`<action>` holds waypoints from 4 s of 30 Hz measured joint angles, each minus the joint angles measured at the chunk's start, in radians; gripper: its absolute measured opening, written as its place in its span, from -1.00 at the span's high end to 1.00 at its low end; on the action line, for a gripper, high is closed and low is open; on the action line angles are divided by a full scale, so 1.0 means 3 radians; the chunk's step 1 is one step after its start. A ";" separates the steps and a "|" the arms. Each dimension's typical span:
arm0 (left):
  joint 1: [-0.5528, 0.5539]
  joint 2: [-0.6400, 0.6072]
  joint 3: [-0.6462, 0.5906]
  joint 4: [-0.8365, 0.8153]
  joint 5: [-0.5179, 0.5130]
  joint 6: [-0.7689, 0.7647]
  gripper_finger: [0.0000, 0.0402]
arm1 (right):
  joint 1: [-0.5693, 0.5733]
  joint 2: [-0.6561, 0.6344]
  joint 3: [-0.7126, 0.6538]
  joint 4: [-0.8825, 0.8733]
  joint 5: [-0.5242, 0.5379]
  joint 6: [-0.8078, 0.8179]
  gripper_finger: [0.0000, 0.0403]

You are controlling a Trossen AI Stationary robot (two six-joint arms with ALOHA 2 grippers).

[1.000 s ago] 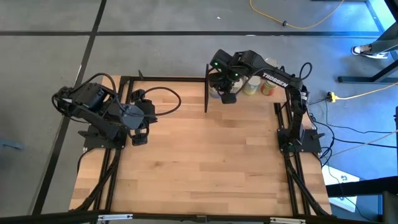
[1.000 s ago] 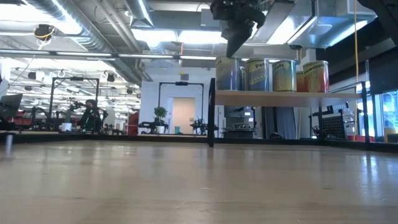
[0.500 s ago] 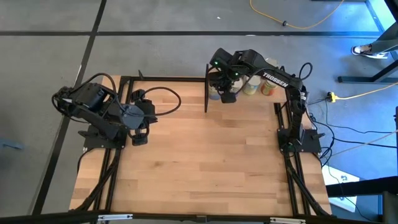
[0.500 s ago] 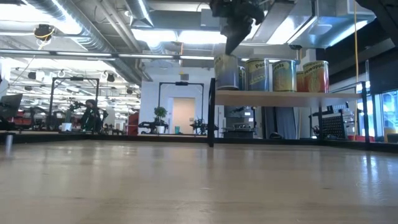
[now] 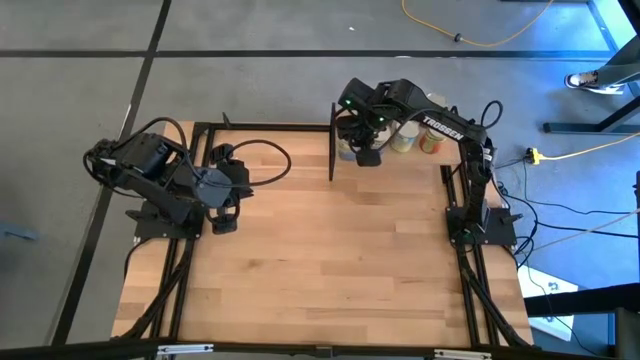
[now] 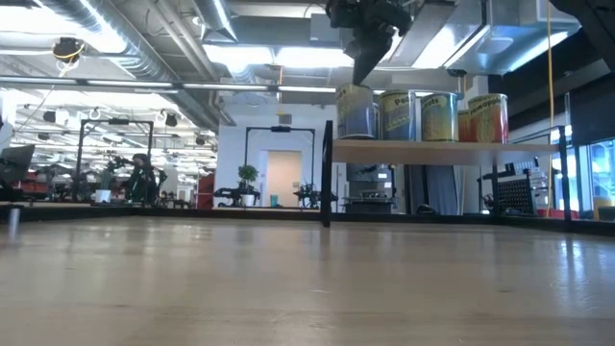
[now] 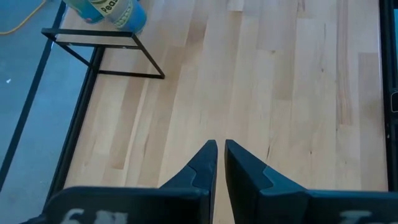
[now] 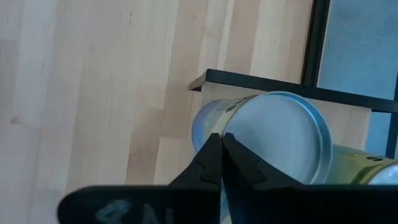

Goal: Pick and place cans onto a shelf
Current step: Put the canned peas on the shelf, then adjust the canned goods on the shelf

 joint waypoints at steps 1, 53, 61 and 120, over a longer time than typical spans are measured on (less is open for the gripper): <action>0.0000 0.0000 0.0000 0.0000 0.0000 0.0000 0.87 | 0.0000 0.0000 0.0000 0.0000 0.0001 0.0002 0.97; 0.0000 0.0000 0.0000 0.0000 0.0001 0.0001 0.87 | 0.0022 -0.0036 -0.0127 0.0015 0.0031 0.0132 0.94; 0.0000 0.0000 0.0000 0.0000 0.0001 0.0001 0.87 | 0.0022 -0.0036 -0.0128 0.0015 0.0031 0.0181 0.73; 0.1886 0.0196 0.0004 0.2079 0.0756 0.2198 0.87 | 0.0521 -0.0969 0.0555 -0.0108 0.0436 0.0364 0.71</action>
